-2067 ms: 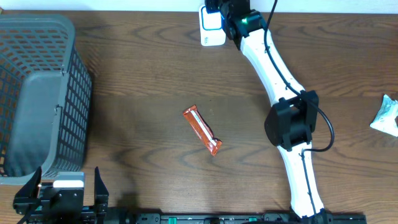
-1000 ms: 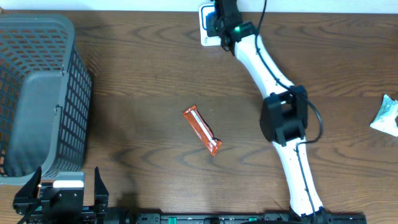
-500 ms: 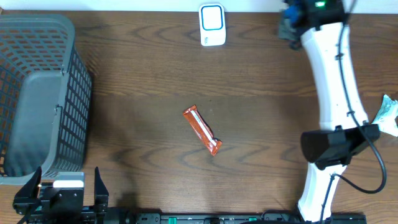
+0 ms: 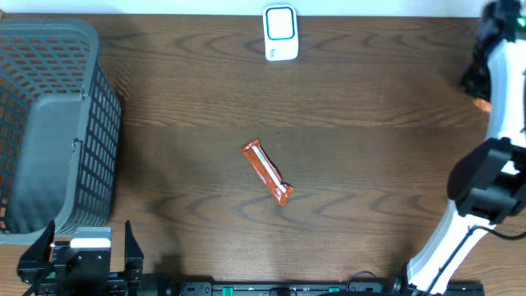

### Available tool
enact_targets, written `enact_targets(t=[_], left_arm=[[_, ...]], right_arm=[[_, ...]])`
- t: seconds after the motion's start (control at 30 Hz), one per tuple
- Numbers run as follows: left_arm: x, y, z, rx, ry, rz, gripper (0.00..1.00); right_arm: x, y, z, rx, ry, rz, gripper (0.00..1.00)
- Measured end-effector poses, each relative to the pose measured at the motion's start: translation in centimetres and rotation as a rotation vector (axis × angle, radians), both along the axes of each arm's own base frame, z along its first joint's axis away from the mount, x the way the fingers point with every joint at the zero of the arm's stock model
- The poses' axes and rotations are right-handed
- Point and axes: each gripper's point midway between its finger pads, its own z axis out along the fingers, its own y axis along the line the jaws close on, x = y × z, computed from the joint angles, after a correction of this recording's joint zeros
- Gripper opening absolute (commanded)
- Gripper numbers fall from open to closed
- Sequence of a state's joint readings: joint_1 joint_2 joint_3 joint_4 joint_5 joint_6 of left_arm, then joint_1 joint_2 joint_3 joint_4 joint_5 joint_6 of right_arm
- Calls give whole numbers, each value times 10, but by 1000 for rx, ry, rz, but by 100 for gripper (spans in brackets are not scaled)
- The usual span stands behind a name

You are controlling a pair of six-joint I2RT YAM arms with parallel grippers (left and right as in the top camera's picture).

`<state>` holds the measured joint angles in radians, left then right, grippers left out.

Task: Scan the item barcode
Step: 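Carry the Kleenex pack to the right table edge and release it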

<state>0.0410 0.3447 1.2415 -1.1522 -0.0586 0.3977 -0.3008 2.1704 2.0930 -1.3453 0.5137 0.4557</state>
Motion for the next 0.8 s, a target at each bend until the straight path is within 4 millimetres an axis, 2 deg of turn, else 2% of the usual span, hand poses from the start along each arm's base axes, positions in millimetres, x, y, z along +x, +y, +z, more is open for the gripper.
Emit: enact_targets(t=[0.1,0.23,0.37,0.43,0.5,0.53,0.67,0.73,0.8], left_arm=[[0,0,0,0,0,0,98],[0,0,0,0,0,0,98],[0,0,0,0,0,0,98],[0,0,0,0,0,0,98],[0,0,0,0,0,0,98],[0,0,0,0,0,0,98],[0,0,0,0,0,0,98],[0,0,0,0,0,0,98],[0,0,0,0,0,0,98]], right_arm=[[-14,-24,-33,7,13,-68,19],[-31,-46,-71,25,15,-134,25],[-45,-59,-92,40,21,-174,34],[-46,-66,-93,38,8,-186,47],[-48,-71,-91,41,3,-194,66],[-48,-73,-89,46,-1,-194,71],[-36,-72,-70,109,-43,-161,88],[-26,-69,-57,140,-86,-142,93],[-16,-64,-44,172,-124,-123,93]])
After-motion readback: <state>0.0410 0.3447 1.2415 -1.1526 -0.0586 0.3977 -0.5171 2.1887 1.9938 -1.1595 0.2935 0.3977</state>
